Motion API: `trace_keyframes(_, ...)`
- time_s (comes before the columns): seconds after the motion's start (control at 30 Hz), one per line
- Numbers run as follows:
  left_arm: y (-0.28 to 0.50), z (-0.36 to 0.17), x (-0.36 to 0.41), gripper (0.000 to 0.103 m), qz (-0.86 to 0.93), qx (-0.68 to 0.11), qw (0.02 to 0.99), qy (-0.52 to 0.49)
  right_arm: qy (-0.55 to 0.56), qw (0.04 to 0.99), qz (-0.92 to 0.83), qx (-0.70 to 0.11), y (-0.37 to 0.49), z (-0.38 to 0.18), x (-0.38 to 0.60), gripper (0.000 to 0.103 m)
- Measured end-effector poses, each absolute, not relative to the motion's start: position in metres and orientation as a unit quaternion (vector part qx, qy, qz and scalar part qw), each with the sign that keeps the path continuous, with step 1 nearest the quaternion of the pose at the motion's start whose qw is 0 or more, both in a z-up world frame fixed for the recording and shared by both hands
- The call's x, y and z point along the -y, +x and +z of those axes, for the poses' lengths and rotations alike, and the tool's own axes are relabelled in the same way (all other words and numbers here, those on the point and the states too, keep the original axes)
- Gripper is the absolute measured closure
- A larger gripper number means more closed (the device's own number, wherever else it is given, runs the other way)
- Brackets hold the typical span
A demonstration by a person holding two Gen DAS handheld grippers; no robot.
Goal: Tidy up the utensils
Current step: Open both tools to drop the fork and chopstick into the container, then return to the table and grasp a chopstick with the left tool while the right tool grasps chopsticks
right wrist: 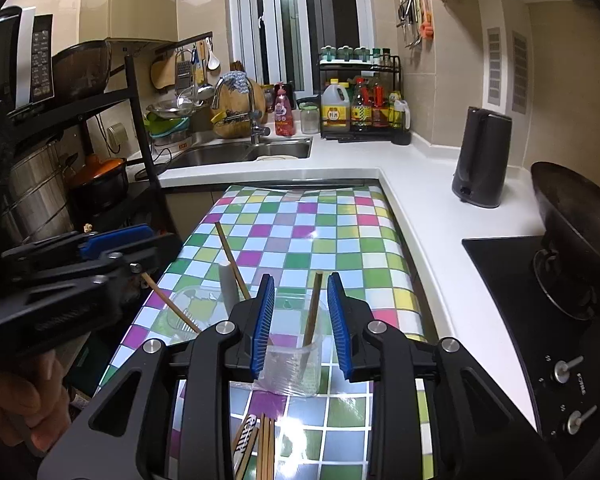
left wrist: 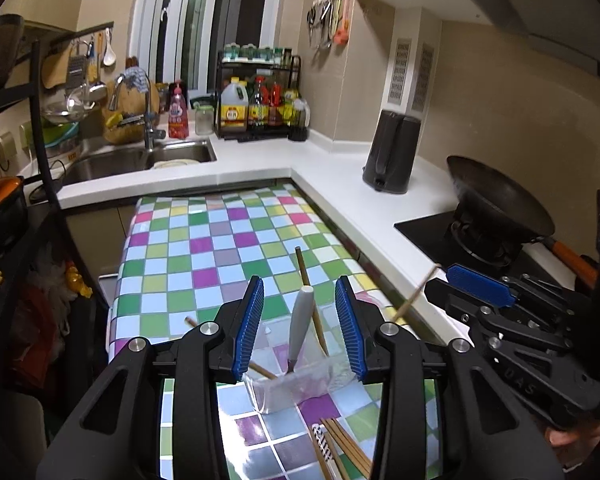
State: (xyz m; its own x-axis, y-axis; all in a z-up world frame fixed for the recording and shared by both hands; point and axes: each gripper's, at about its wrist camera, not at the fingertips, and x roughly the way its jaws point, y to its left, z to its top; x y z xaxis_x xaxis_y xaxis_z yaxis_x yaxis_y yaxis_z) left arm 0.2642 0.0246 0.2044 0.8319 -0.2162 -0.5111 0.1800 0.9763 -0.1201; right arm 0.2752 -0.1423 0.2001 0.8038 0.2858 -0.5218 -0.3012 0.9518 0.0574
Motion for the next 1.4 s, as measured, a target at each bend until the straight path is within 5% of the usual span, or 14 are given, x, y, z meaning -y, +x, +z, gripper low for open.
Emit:
trace_keyframes(0.3,0.169,0.175,-0.027,0.066,-0.097,-0.245,0.964,-0.041,-0.001,0.963,0.152,-0.220,0.191,0.203,0.167,0.074)
trace_keyframes(0.43,0.136,0.132,-0.019,0.079,-0.095,-0.261,0.960,-0.040,0.008,0.963,0.156,-0.221,0.157,0.179,0.175,0.076)
trace_keyframes(0.57,0.113,0.087,-0.013,0.080,-0.091,-0.289,0.951,-0.062,0.020,0.953,0.167,-0.251,0.135,0.136,0.180,0.098)
trace_keyframes(0.87,0.080,-0.001,0.007,0.080,-0.088,-0.371,0.920,-0.087,0.037,0.915,0.173,-0.363,0.116,0.026,0.181,0.096)
trace_keyframes(1.4,0.077,-0.021,0.024,0.080,-0.075,-0.390,0.916,-0.053,0.014,0.900,0.178,-0.398,0.111,-0.011,0.170,0.095)
